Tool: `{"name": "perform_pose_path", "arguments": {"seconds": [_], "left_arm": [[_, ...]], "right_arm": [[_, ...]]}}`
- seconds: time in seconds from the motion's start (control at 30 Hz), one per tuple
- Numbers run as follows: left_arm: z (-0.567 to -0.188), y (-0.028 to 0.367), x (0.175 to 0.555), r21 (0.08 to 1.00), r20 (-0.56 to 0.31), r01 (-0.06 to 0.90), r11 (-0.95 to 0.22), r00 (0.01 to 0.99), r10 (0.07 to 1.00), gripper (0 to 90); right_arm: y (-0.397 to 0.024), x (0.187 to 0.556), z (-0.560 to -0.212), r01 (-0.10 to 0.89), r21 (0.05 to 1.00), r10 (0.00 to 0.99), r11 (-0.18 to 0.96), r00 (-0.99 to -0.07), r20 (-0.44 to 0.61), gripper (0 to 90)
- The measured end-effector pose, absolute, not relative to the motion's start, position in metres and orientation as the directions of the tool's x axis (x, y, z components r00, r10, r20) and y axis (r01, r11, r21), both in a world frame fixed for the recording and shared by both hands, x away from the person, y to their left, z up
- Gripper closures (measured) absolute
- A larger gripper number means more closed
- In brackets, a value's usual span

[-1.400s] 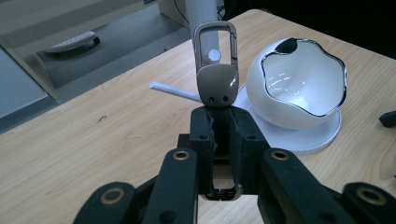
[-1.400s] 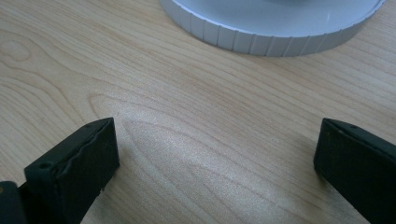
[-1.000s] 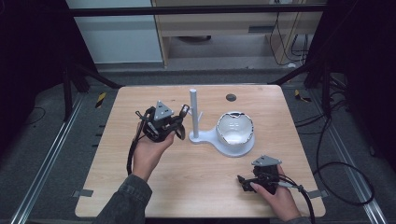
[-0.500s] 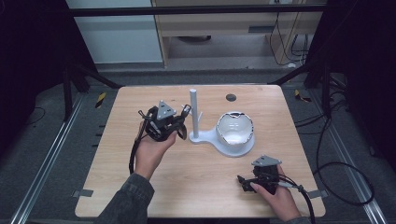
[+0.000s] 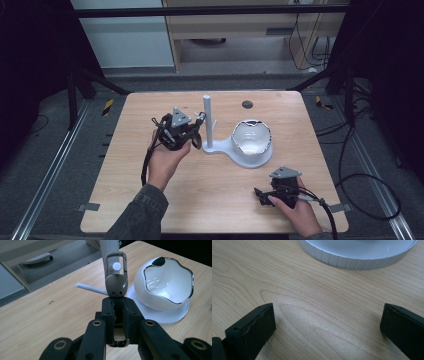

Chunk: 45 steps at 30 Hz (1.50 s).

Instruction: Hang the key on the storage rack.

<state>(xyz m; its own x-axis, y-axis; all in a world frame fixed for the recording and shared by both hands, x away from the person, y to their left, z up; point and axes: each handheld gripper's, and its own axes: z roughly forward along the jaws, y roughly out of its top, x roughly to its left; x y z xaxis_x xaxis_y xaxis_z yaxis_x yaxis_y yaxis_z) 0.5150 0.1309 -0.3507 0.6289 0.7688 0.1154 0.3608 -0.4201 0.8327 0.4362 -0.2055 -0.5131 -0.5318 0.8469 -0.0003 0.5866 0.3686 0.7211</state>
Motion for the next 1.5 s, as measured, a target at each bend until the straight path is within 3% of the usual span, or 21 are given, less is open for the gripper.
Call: {"name": "perform_pose_path", "arguments": {"seconds": [1.5], "left_arm": [[-0.371, 0.120, 0.525, 0.836, 0.093, 0.376, -0.400, 0.621, 0.778, 80.1]], "right_arm": [[-0.206, 0.436, -0.513, 0.584, 0.722, 0.846, 0.372, -0.533, -0.005, 0.4]]}}
